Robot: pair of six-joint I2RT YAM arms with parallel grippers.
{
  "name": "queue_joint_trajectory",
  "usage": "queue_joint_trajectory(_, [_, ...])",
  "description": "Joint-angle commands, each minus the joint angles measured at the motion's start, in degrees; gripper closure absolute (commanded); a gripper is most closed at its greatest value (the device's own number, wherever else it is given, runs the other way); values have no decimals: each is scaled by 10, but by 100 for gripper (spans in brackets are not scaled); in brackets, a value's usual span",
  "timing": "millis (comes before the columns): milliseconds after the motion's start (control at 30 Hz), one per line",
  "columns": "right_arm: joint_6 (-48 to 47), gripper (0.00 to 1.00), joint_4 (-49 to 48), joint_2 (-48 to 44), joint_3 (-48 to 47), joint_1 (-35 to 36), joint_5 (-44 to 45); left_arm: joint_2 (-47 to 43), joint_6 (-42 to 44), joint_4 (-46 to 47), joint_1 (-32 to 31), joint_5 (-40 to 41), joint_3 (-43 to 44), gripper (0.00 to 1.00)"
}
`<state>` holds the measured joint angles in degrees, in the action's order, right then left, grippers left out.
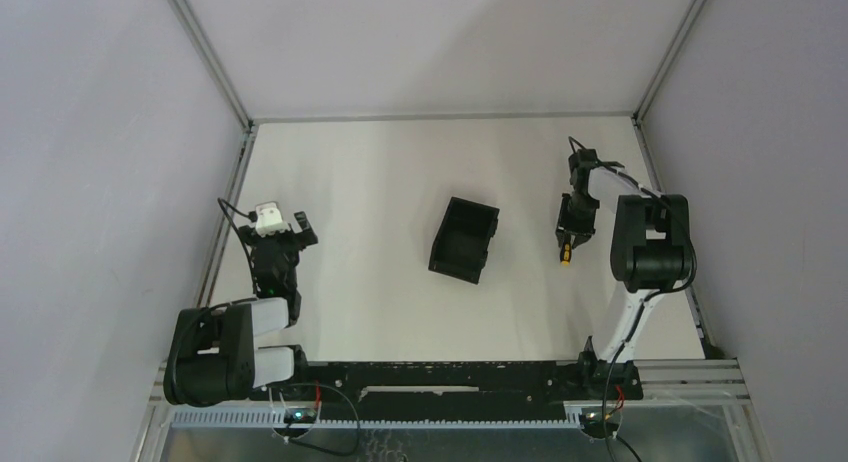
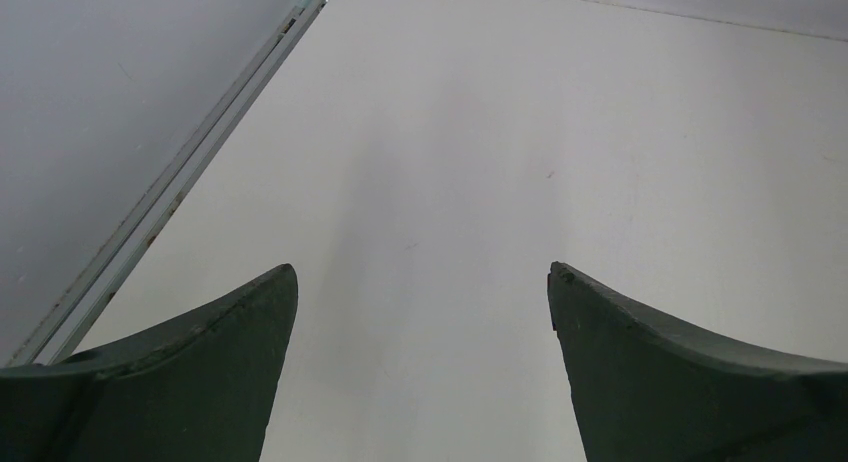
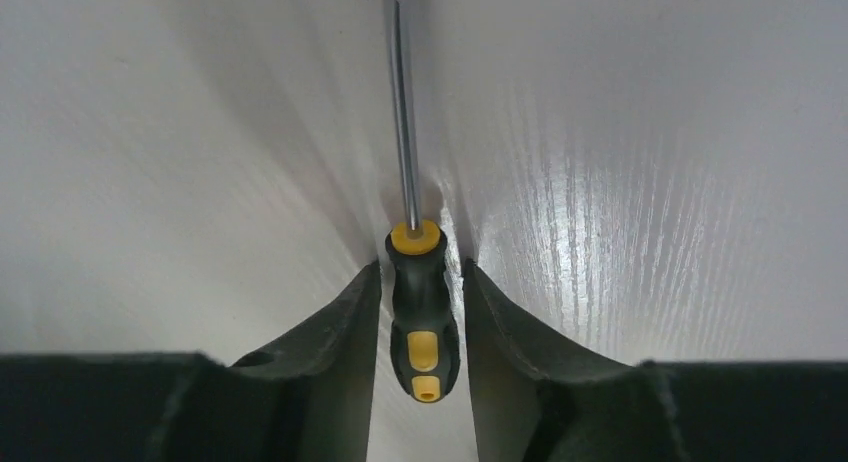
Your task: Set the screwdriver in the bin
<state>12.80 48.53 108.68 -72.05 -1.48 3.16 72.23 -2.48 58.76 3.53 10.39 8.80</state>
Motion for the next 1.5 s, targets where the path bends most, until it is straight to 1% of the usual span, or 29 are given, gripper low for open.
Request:
queue_joint_trajectory(0, [-19,68,-11,5,-5,-2,28,-1,9,20,-3,4,22,0])
queue_joint_trajectory(33, [-23,78,-8,2,-6,-2,28,-1,9,20,-3,5,22,0])
queue_joint_trajectory(100, [-30,100,13,-10,-22,-2,36,-1,9,20,-3,4,22,0])
queue_joint_trajectory(267, [-35,100,120,-65,-105,-2,62,-1,9,20,-3,4,22,0])
queue_joint_trajectory(433, [-20,100,248,-91,-202,-3,53,-1,9,20,-3,4,22,0])
queue_joint_trajectory(500, [-5,100,277,-97,-223,-1,53,-1,9,20,-3,4,22,0])
queue_joint_trajectory(600, [14,100,292,-110,-237,13,44,-1,9,20,-3,5,22,0])
queue_joint_trajectory(767, [50,100,281,-120,-251,106,10,-1,9,20,-3,5,22,0])
queue_joint_trajectory(833, [66,100,272,-112,-263,164,-4,-1,9,20,-3,5,22,0])
queue_joint_trajectory(900, [78,100,262,-96,-282,218,-11,-1,9,20,-3,4,22,0])
queue_joint_trajectory(1000, [85,100,251,-58,-341,289,-24,-1,9,20,-3,5,22,0])
queue_joint_trajectory(1133, [86,100,245,-11,-394,351,-18,-1,9,20,-3,5,22,0])
queue_joint_trajectory(1233, [84,100,200,-9,-366,378,1,-1,9,20,-3,4,22,0])
queue_joint_trajectory(1467, [65,100,16,-16,-194,398,5,-1,9,19,-3,4,22,0])
